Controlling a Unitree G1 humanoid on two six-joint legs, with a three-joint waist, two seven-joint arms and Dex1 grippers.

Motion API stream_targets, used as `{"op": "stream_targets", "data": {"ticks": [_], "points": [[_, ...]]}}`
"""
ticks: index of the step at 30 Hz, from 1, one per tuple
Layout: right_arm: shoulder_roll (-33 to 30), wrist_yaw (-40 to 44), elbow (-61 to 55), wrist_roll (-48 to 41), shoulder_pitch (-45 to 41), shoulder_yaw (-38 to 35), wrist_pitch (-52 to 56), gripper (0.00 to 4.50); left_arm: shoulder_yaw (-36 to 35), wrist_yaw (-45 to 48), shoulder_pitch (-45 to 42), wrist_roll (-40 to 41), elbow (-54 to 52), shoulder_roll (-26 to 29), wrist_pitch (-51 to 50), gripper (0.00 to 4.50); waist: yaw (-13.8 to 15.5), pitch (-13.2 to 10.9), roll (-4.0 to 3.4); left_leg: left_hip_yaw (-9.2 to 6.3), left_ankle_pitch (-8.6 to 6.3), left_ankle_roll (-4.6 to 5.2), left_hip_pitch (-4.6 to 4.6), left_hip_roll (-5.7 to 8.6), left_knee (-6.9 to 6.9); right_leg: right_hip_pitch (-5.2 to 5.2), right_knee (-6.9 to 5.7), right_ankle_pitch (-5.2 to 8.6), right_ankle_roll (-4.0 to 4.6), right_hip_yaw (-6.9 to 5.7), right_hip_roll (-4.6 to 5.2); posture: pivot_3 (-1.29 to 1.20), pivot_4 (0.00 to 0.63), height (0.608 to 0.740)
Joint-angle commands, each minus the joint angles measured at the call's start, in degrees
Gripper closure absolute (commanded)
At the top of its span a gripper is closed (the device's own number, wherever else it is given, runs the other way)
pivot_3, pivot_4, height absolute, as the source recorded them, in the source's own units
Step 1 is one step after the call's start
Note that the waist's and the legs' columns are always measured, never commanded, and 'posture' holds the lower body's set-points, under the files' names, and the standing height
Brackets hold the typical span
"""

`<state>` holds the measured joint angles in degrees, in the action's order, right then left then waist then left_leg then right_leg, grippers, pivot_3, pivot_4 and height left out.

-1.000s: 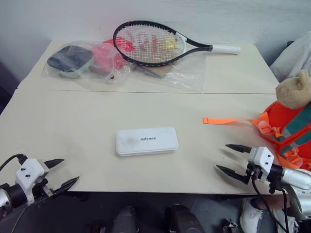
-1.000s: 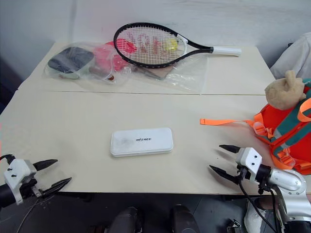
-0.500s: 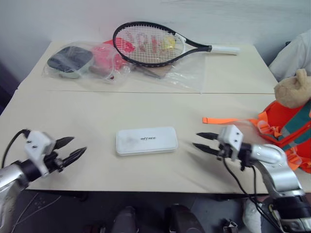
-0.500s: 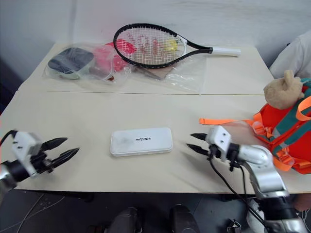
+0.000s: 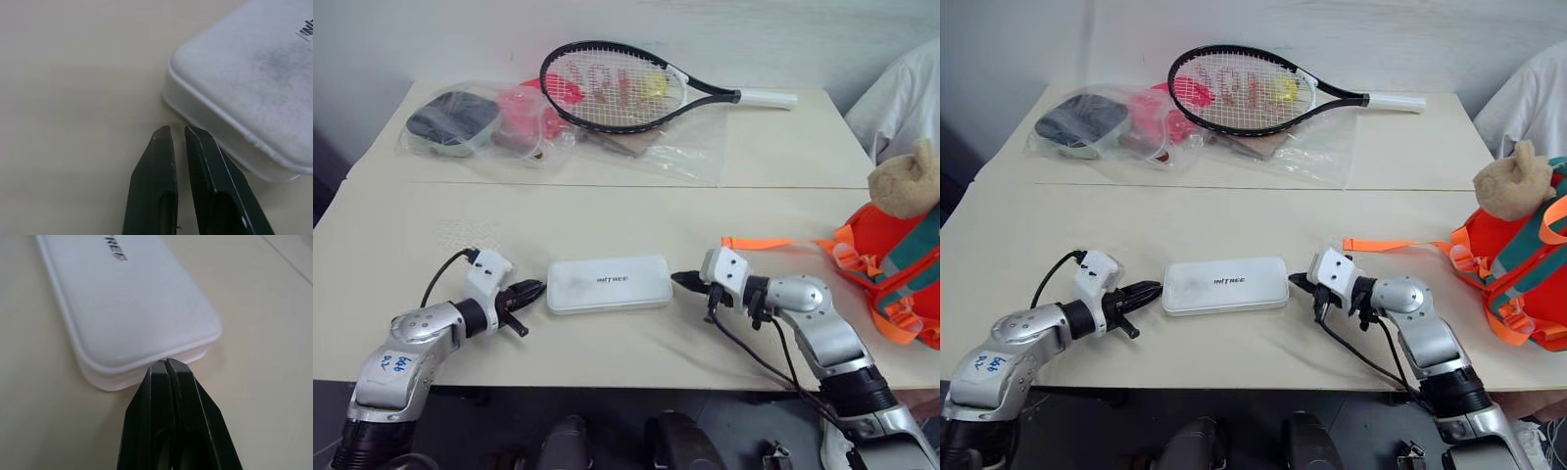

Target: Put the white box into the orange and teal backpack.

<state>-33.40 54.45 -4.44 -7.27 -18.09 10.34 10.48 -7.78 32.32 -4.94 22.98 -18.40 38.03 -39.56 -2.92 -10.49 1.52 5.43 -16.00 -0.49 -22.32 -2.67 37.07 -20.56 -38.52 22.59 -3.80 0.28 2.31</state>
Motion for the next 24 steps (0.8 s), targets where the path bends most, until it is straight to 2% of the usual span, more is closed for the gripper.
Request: {"op": "stream_targets", "data": {"ticks": [1,8,13,16,18,22,24], "points": [[-0.97,2.11,-5.21,-2.83,1.76,0.06,2.97,4.50,1.82,1.13,-0.70,-0.50,-1.98,0.27,0.33,4.02,0.05,0.00,0.00,0.00,0.00,0.00,0.00,0.00,0.01,0.01,0.00,0.00,0.00,0.00,0.00,0.00,0.150,0.740],[-2.65,3.89,-10.39,-6.00,4.27,-1.19,7.58,4.50,3.18,3.83,0.39,-0.67,-2.29,1.08,1.38,4.02,0.07,0.00,0.00,0.00,0.00,0.00,0.02,0.00,0.00,0.02,0.03,0.00,0.00,0.01,0.00,0.00,0.150,0.740],[-5.90,3.30,-9.66,-4.03,6.04,-2.56,7.88,4.50,-1.42,3.57,1.48,-0.46,-0.03,3.03,-0.26,4.02,0.15,0.00,0.00,-0.01,-0.01,0.00,0.01,0.00,-0.01,0.02,0.08,0.00,0.00,0.00,0.00,0.00,0.150,0.740],[-7.27,2.93,-7.85,-3.64,5.91,-3.55,7.01,4.50,-8.97,5.56,-1.53,9.15,4.21,4.94,-13.90,3.45,0.03,0.00,0.01,-0.01,-0.01,0.01,0.02,-0.01,-0.01,0.03,0.07,0.00,0.00,0.00,0.00,0.00,0.150,0.740],[-7.48,3.03,-7.02,-3.71,5.48,-3.75,6.67,4.50,-12.07,6.85,-6.00,14.03,10.94,6.83,-24.85,2.87,0.00,-0.01,0.02,-0.03,-0.01,0.02,0.05,-0.01,-0.03,0.02,0.01,0.00,0.00,-0.01,0.00,0.00,0.150,0.740],[-7.26,3.17,-6.24,-3.53,4.79,-3.33,5.82,4.50,-9.46,11.08,-15.11,18.94,21.98,12.58,-43.69,1.71,-0.03,-0.01,0.01,-0.08,0.02,-0.02,0.05,0.01,-0.02,0.00,-0.04,0.01,0.01,-0.05,-0.01,0.00,0.150,0.740],[-6.95,3.04,-6.10,-3.43,4.52,-3.03,5.60,4.50,-7.90,11.36,-21.93,19.14,28.99,12.02,-48.80,1.15,0.02,-0.01,0.01,-0.07,0.02,-0.02,0.05,0.05,-0.01,0.01,-0.03,0.01,0.00,-0.04,0.02,0.00,0.150,0.740]]}}
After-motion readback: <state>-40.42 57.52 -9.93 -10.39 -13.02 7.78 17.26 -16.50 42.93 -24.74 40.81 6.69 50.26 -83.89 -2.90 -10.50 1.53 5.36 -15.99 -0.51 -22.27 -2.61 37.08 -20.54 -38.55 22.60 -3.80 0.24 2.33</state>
